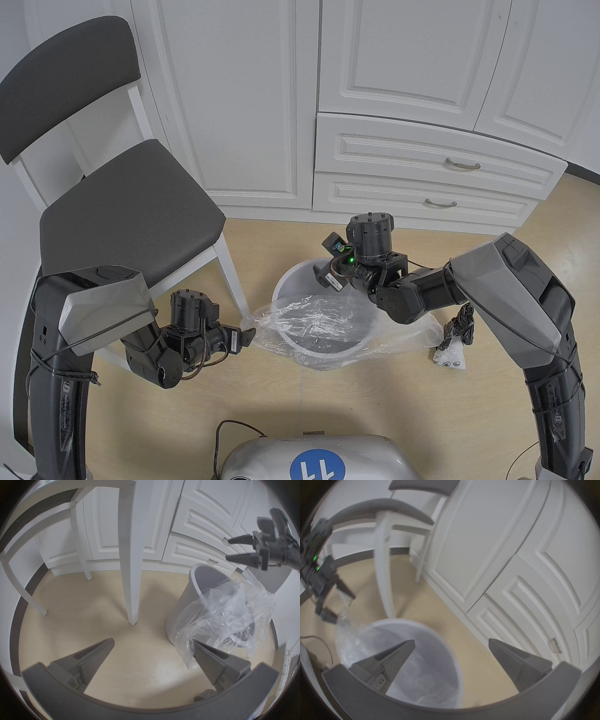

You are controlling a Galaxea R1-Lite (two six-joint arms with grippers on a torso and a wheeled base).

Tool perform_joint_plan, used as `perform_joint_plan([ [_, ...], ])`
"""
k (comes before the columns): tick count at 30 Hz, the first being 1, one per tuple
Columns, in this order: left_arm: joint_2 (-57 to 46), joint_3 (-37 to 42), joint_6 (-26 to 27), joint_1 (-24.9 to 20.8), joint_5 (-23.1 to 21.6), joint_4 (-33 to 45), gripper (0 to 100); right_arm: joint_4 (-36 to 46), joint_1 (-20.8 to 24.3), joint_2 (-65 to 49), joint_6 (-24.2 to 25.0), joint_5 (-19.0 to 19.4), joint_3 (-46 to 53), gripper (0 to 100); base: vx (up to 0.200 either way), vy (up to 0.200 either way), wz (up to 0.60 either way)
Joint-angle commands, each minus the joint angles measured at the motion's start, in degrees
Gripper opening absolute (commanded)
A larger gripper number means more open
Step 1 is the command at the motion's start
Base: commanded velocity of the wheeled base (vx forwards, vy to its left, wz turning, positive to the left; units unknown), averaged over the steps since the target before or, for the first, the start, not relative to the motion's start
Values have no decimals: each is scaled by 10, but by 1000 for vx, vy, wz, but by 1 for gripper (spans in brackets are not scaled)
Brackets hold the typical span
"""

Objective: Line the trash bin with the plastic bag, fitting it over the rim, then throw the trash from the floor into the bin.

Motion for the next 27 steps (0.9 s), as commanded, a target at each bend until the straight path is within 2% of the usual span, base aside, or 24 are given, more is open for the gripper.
perform_joint_plan([
  [1,1,0,0,1,0,0,100,3,-9,27,20,-17,-45,100,0,0,0],
  [4,1,0,0,1,0,0,100,5,-3,-13,21,-17,-7,100,0,0,0],
  [5,1,0,0,1,0,0,100,14,4,-64,18,-17,55,100,0,0,0],
  [6,1,1,0,1,0,0,100,16,5,-69,18,-17,62,100,0,0,0],
  [8,0,0,0,1,0,-1,100,60,22,-142,16,-16,155,100,0,0,0],
  [12,-1,1,0,1,0,-1,100,87,29,-174,9,-17,240,100,0,0,0],
  [20,-2,0,-1,1,0,-1,100,85,29,-105,11,-19,210,100,0,0,0],
  [27,-1,-1,-1,1,0,-1,100,85,14,-6,18,-23,109,100,0,0,0],
])
